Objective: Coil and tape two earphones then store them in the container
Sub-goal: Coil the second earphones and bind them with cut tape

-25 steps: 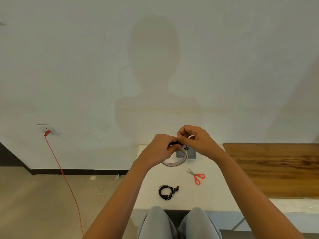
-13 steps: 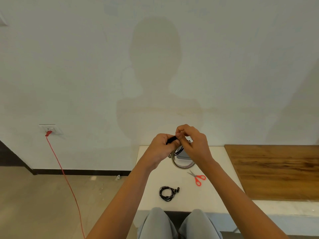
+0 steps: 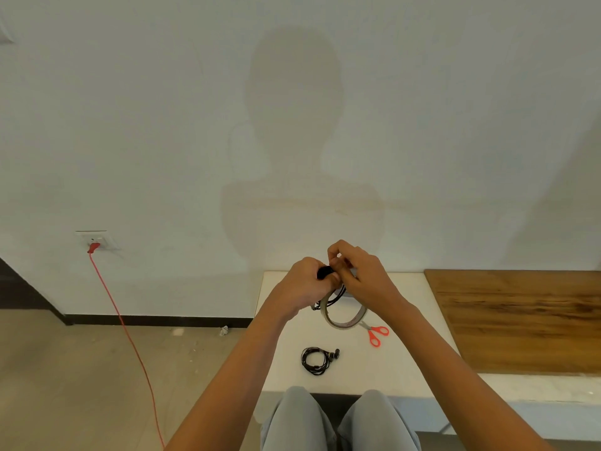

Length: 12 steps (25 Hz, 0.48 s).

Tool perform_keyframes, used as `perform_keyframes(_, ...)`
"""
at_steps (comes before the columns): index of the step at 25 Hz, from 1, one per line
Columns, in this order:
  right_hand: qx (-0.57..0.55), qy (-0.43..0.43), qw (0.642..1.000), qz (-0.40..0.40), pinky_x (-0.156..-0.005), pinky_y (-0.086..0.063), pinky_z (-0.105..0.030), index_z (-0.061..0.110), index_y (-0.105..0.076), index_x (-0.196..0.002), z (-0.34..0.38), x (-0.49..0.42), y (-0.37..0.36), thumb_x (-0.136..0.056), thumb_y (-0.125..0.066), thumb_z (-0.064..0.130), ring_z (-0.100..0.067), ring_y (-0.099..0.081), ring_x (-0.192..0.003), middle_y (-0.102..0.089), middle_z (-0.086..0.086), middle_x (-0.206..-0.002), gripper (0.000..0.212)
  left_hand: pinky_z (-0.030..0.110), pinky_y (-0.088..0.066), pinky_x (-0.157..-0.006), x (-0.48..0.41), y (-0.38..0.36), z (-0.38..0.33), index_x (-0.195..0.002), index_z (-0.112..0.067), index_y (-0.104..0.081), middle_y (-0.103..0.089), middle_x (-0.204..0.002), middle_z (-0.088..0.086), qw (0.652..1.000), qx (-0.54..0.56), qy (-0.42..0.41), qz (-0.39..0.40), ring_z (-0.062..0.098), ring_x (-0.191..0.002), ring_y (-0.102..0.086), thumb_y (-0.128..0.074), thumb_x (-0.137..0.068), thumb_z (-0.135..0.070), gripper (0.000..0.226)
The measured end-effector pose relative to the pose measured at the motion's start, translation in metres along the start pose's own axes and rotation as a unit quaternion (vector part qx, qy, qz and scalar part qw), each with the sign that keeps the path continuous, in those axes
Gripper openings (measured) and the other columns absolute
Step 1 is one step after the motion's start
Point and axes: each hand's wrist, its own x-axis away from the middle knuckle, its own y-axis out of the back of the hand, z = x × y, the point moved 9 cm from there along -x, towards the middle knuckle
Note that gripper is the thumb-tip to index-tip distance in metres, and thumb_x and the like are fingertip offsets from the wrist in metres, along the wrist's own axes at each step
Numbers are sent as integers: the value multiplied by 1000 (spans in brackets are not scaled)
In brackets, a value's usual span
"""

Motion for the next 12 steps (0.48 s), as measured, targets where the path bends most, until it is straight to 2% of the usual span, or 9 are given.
perform_keyframes(2,-5,-6,1000,-5,-71,-51,-43,21,-53,-92,-2,3,-1,-98,-44,14,-21,-56,-79,-63,-4,-77,13,27,-32,-53,-2,0,2,-72,-2,-56,-44,-59,4,999,-34,-3,-1,18,-56,-39,-56,-90,-23,28)
perform_keyframes(6,-34,-46,998,-14,-60,-47,-30,24,-54,-89,-9,3,0,-98,-46,17,-16,-53,-62,-63,-5,-72,14,21,-31,-50,-1,7,-2,-71,-11,-50,-46,-59,-2,995,-91,-35,-35,13,-54,-40,-60,-89,-32,29)
perform_keyframes(9,-97,-139,986,2,-66,-52,-28,20,-62,-84,-23,-1,0,-92,-55,16,-13,-62,-64,-67,1,-72,12,13,-31,-49,1,14,-9,-86,-10,-61,-48,-63,-9,986,-122,-82,-78,6,-55,-42,-65,-88,-30,21)
perform_keyframes(12,-168,-226,957,67,-71,-50,-25,10,-71,-81,-33,-4,-6,-86,-60,11,-11,-61,-69,-67,-1,-73,12,7,-34,-51,5,16,-12,-89,-11,-64,-55,-69,-8,981,-120,-112,-101,3,-54,-41,-69,-85,-24,14)
